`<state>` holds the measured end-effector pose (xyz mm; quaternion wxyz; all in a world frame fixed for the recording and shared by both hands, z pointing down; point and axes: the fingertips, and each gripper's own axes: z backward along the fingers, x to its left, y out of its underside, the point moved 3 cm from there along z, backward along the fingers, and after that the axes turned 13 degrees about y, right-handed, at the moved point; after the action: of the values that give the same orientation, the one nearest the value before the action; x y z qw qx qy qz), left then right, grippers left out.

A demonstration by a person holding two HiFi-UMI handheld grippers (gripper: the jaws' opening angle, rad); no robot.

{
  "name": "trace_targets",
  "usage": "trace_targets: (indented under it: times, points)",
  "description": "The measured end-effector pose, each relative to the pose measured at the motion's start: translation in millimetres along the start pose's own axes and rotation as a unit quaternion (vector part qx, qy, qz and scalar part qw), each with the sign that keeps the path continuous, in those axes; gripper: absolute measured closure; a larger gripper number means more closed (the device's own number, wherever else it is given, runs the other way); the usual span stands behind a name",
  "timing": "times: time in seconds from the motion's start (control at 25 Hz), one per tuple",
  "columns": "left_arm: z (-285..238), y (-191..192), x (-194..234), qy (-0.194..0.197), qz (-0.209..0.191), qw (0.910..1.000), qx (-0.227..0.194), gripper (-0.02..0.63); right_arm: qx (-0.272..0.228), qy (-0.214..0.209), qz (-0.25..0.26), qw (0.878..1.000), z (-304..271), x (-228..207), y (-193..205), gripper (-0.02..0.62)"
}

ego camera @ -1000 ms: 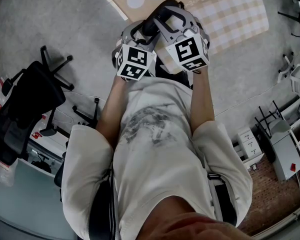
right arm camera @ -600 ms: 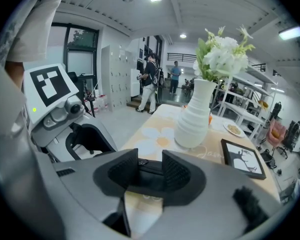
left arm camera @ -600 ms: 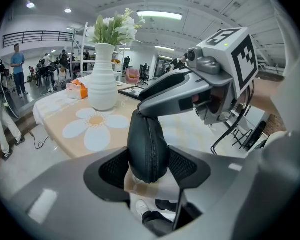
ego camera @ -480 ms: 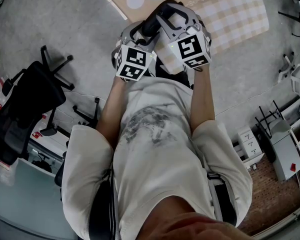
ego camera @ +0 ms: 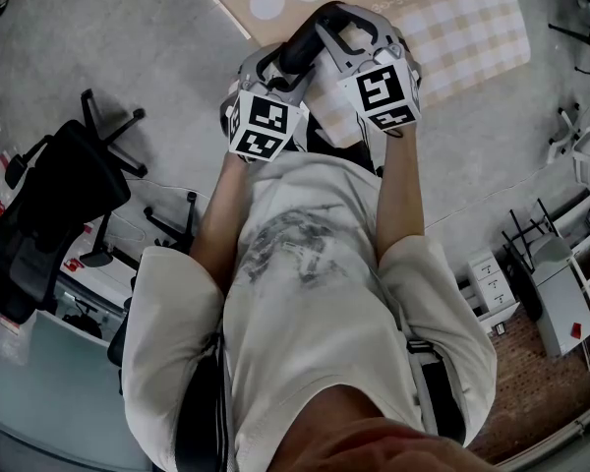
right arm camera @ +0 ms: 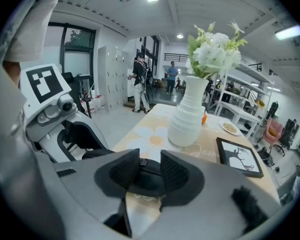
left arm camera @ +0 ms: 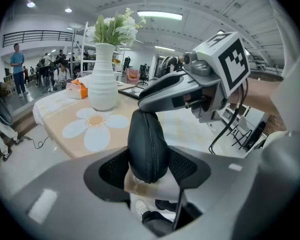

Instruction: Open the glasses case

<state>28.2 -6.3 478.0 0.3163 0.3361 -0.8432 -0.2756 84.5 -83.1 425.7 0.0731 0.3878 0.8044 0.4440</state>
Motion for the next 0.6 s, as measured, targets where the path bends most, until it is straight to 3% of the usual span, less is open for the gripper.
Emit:
trace_targets:
  times: [0.6]
  points:
    - [13.9, 17.4, -0.8, -0.004, -0.002, 1.0000, -0.005, 0.350, 0.000, 0.012, -0.021, 1.000, -3.3, 7.8, 4.4, 0.460]
